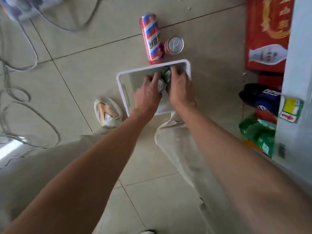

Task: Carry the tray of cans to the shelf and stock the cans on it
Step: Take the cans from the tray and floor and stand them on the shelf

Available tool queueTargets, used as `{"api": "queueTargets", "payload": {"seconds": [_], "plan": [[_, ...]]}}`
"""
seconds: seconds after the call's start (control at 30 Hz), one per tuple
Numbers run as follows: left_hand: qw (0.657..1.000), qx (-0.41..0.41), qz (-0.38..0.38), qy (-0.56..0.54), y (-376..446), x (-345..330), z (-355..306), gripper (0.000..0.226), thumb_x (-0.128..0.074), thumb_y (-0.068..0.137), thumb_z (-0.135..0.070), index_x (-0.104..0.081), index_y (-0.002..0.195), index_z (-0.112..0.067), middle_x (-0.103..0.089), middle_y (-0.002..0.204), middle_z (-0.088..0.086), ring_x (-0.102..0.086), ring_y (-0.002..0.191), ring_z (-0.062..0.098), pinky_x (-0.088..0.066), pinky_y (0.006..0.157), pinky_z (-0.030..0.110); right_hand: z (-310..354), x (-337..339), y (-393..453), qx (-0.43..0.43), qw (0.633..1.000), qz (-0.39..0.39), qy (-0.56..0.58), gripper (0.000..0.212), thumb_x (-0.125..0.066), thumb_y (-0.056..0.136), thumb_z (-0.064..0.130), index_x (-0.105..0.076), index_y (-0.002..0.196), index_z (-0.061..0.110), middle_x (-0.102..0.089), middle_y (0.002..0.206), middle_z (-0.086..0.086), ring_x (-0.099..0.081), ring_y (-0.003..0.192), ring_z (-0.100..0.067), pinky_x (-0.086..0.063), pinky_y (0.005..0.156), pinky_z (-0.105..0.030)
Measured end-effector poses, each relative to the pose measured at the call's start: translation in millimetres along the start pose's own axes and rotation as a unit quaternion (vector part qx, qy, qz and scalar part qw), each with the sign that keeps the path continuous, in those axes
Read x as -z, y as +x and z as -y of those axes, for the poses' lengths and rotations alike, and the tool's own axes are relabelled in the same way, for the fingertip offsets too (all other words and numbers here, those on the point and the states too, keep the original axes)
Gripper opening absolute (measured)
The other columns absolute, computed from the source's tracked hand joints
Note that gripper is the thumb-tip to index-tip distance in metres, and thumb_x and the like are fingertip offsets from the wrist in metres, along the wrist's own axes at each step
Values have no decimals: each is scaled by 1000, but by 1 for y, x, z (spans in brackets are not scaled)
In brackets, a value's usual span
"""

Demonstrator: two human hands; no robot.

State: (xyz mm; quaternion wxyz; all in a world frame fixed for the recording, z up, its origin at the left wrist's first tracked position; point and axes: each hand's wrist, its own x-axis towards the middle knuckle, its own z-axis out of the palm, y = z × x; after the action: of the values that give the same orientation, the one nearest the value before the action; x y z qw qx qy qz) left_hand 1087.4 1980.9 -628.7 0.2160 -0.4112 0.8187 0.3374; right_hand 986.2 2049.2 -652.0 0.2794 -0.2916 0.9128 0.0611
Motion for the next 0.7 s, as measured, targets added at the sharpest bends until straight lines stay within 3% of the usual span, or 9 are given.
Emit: {"api": "queueTargets", "payload": {"seconds": [0.13, 0.23, 0.3, 0.37, 0.43, 0.57, 0.7], "plan": [[1000, -1, -7, 12, -10, 23, -3, 59, -76, 77, -17, -53, 130, -20, -69, 107, 13, -67, 84, 38, -43, 58, 36, 2, 17, -11, -15, 999, 22, 18, 64, -72, 91, 28, -40, 146, 28, -65, 117, -15, -69, 99, -35, -51, 71, -41], [1000, 11, -24, -13, -46, 69, -15, 57, -77, 71, -20, -57, 124, -20, -73, 104, 11, -68, 85, 37, -51, 60, 36, 6, 62, -44, -60, 997, 40, 36, 78, -79, 79, 47, -40, 142, 26, -69, 106, -14, -70, 91, -35, -41, 65, -36], [999, 8, -43, -24, -79, 114, -31, 57, -78, 68, -22, -59, 122, -22, -75, 103, 9, -69, 82, 37, -47, 58, 32, 8, 106, -81, -94, 993, 42, 66, 79, -81, 72, 53, -43, 135, 24, -70, 97, -14, -70, 86, -36, -47, 65, -38], [998, 8, -54, -15, -115, 172, -55, 57, -77, 68, -21, -61, 122, -24, -75, 101, 8, -69, 81, 38, -43, 57, 30, 11, 164, -126, -126, 986, 16, 106, 74, -83, 65, 52, -50, 124, 22, -73, 90, -12, -70, 81, -37, -50, 63, -37], [999, -4, -52, -2, -152, 233, -88, 55, -75, 69, -19, -62, 122, -25, -75, 99, 9, -68, 82, 38, -50, 59, 34, 11, 233, -177, -162, 976, -27, 140, 66, -82, 60, 53, -53, 111, 24, -72, 83, -8, -70, 76, -34, -41, 57, -32], [996, -76, -54, 17, -228, 348, -176, 53, -75, 69, -16, -64, 120, -23, -73, 88, 11, -67, 77, 39, -55, 61, 43, 3, 380, -282, -234, 952, -96, 172, 58, -71, 65, 65, -51, 105, 27, -67, 81, 1, -69, 74, -30, -38, 54, -32], [978, -186, -91, 33, -292, 437, -264, 48, -79, 67, -25, -64, 112, -28, -72, 81, 9, -67, 73, 40, -45, 54, 33, -18, 503, -377, -262, 933, -152, 194, 55, -66, 64, 69, -47, 98, 30, -62, 73, 8, -68, 70, -25, -44, 54, -31]]}}
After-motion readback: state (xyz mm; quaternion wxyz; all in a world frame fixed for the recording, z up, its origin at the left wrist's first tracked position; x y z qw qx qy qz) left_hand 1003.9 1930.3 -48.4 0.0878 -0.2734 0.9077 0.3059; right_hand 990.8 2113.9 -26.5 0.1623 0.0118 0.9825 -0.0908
